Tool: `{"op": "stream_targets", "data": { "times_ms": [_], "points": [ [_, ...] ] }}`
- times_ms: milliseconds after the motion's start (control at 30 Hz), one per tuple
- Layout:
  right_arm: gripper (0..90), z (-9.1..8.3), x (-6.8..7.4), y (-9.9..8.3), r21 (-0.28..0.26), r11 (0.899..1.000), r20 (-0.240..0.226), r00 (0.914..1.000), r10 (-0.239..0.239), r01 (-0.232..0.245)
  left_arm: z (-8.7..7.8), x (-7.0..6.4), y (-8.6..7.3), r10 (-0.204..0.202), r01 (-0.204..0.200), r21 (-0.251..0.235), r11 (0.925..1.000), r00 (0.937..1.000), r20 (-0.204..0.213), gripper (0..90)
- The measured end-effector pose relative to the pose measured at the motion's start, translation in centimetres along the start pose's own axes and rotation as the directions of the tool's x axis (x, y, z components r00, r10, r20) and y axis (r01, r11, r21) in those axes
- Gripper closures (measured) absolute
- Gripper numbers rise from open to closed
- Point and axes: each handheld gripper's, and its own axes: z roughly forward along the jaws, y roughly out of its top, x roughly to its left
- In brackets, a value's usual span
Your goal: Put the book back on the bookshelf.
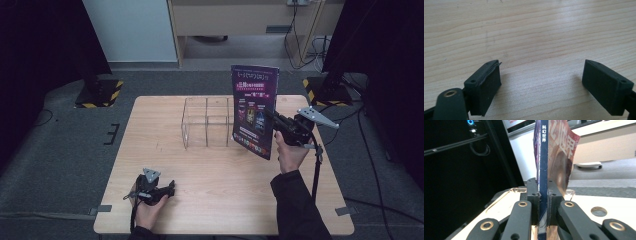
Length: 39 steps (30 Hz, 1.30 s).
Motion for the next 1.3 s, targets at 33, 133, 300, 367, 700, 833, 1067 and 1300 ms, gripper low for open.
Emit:
{"op": "stream_targets", "data": {
  "times_ms": [33, 133, 300, 367, 700, 833, 1067, 1300],
  "points": [
    [84.5, 0.3, -0.1, -0.1, -0.001, 1.000, 0.011, 0.9999, -0.007, 0.007, 0.0, 0.0, 0.0, 0.000, 0.000, 0.000, 1.0000, 1.0000, 0.000, 14.2],
    [84.5, 1.0, -0.3, -0.3, -0.002, 1.000, 0.027, 0.9996, -0.009, 0.009, 0.0, 0.0, 0.0, 0.000, 0.000, 0.000, 1.0000, 1.0000, 0.000, 14.2],
    [84.5, 2.0, -0.6, -0.7, 0.006, 1.000, 0.042, 0.9991, -0.008, 0.007, 0.0, 0.0, 0.0, 0.000, 0.000, 0.000, 1.0000, 1.0000, 0.000, 14.2],
    [84.5, 2.3, -0.5, -0.9, 0.006, 1.000, 0.047, 0.9988, -0.011, 0.010, 0.0, 0.0, 0.0, 0.000, 0.000, 0.000, 1.0000, 1.0000, 0.000, 14.2],
    [84.5, 3.9, -0.1, -2.0, 0.019, 0.999, 0.078, 0.9961, -0.043, 0.042, 0.0, 0.0, 0.0, 0.000, 0.000, 0.000, 1.0000, 1.0000, 0.000, 14.2],
    [84.5, 4.3, 0.1, -2.9, 0.013, 0.999, 0.083, 0.9954, -0.048, 0.047, 0.0, 0.0, 0.0, 0.000, 0.000, 0.000, 1.0000, 1.0000, 0.000, 14.2],
    [84.5, 4.7, 0.4, -4.5, 0.003, 0.998, 0.107, 0.9918, -0.070, 0.070, 0.0, 0.0, 0.0, 0.000, 0.000, -0.001, 1.0000, 1.0000, 0.000, 14.2],
    [84.4, 4.9, 0.8, -5.5, -0.029, 0.996, 0.118, 0.9898, -0.081, 0.085, 0.0, 0.0, 0.0, 0.000, 0.000, -0.001, 1.0000, 1.0000, 0.000, 14.2]
  ]
}}
